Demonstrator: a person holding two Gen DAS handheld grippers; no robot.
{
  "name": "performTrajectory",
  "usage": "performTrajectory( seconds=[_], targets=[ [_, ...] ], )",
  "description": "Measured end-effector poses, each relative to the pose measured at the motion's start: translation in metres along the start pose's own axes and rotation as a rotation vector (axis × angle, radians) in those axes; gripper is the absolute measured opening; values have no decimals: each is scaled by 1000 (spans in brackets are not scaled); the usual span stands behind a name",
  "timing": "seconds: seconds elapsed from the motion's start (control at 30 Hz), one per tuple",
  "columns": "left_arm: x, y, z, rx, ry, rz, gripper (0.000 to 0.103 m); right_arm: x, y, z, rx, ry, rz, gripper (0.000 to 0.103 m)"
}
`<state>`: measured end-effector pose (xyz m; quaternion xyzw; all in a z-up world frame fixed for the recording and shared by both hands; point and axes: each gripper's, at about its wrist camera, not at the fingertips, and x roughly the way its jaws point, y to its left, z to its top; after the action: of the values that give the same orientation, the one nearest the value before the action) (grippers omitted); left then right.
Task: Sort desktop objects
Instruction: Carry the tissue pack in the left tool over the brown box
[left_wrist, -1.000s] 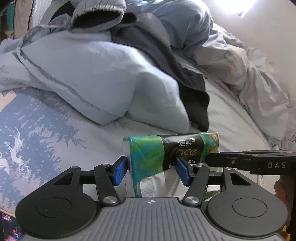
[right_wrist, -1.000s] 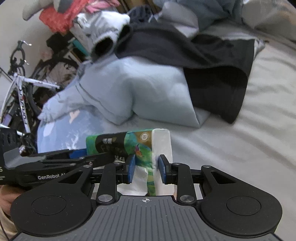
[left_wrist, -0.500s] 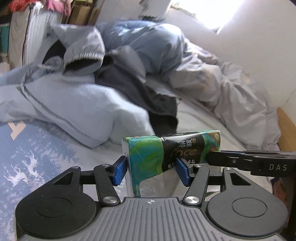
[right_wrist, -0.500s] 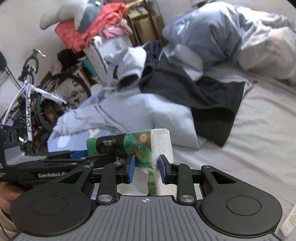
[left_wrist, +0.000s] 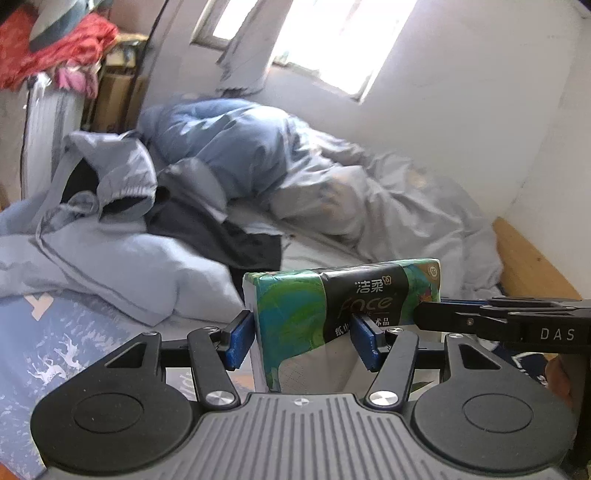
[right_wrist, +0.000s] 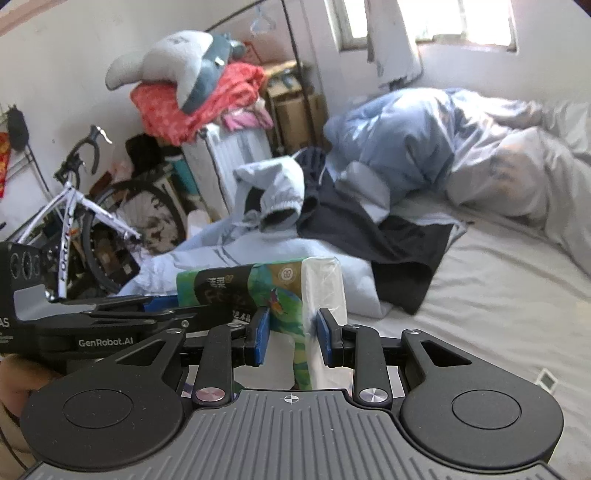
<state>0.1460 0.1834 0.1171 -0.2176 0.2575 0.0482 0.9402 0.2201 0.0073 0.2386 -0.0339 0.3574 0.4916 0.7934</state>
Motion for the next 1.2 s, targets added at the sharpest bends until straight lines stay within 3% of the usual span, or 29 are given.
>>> performTrajectory(
  seconds=[0.33, 0.6, 0.8, 1.2],
  targets=[
    [-52, -39, -22, 81, -26, -68, 56, -79, 32, -39, 20, -67, -46, 31],
    [-66, -56, -51, 143, 11, -93, 57, -103, 41, -85, 58, -54, -84, 31],
    [-61, -59, -73, 178, 59, -94, 57, -99, 39, -123, 100, -39, -96, 31],
    [-20, -49, -118, 224, 214, -47, 57, -48, 5, -199, 221, 69, -69, 31]
  ],
)
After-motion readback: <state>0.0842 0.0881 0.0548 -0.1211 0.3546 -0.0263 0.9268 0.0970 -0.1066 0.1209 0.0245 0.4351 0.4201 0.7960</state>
